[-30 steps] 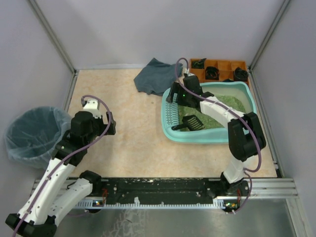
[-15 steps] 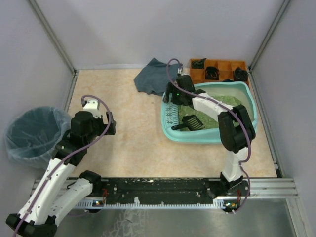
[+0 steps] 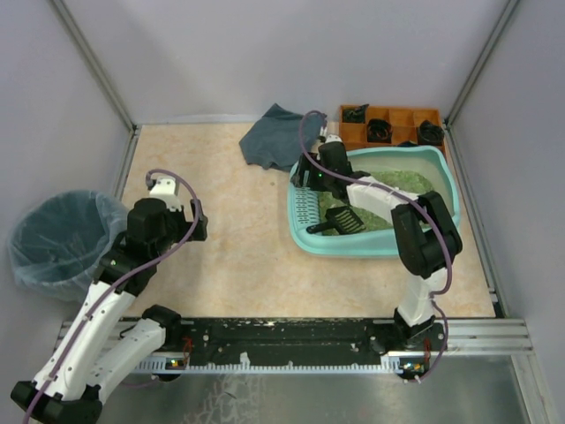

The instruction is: Clean the litter box

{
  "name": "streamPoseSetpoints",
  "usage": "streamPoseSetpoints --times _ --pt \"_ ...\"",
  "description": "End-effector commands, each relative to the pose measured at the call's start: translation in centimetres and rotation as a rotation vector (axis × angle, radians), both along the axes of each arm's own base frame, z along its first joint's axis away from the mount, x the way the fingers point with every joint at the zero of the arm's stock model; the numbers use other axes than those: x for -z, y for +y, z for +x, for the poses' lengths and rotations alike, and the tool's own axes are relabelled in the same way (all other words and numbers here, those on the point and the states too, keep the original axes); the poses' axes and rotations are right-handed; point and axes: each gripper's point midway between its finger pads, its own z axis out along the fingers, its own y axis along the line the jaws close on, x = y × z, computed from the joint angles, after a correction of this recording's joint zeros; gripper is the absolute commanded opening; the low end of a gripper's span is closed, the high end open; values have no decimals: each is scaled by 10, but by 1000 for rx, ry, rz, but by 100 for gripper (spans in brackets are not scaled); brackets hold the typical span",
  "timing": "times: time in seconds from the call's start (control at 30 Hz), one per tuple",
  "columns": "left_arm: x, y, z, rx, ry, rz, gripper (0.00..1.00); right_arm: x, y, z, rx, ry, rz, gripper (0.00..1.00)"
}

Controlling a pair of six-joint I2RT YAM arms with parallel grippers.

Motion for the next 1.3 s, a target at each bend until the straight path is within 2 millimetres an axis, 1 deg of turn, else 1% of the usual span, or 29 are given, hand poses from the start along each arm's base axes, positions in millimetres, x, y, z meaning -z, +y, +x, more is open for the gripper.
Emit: streamPoseSetpoints --times 0.0,0.17,0.47,0.53,0.6,0.77,0.9,1.07,1.17,1.2,1.27 --pt "-3 -1 5 5 -22 -5 100 23 47 -67 -270 68 -1 61" --pt "-3 -1 5 6 -22 -6 100 28 62 -93 -317 84 3 61" --pt "-4 4 5 -19 -27 -1 100 37 102 -154 -497 86 -70 61" --pt "-7 9 3 -48 -35 2 100 39 109 -166 -542 76 -104 61" --pt "-11 21 2 -107 -50 9 100 41 116 -181 -592 56 -154 61" --pt "-28 40 -8 -196 -125 -11 100 41 130 -219 -734 4 -225 61" --pt "-37 45 -14 -206 -173 -33 100 43 134 -252 -867 -24 -296 61" --pt "-36 44 -14 -201 -168 -33 100 41 130 -284 -972 -44 -332 62" --pt "-34 42 -12 -192 -159 -31 100 33 125 -290 -990 -62 -324 62" --pt "-34 41 -12 -189 -157 -31 100 24 124 -288 -975 -85 -318 63" --pt "-33 39 -11 -178 -154 -33 100 9 121 -281 -938 -125 -327 70"
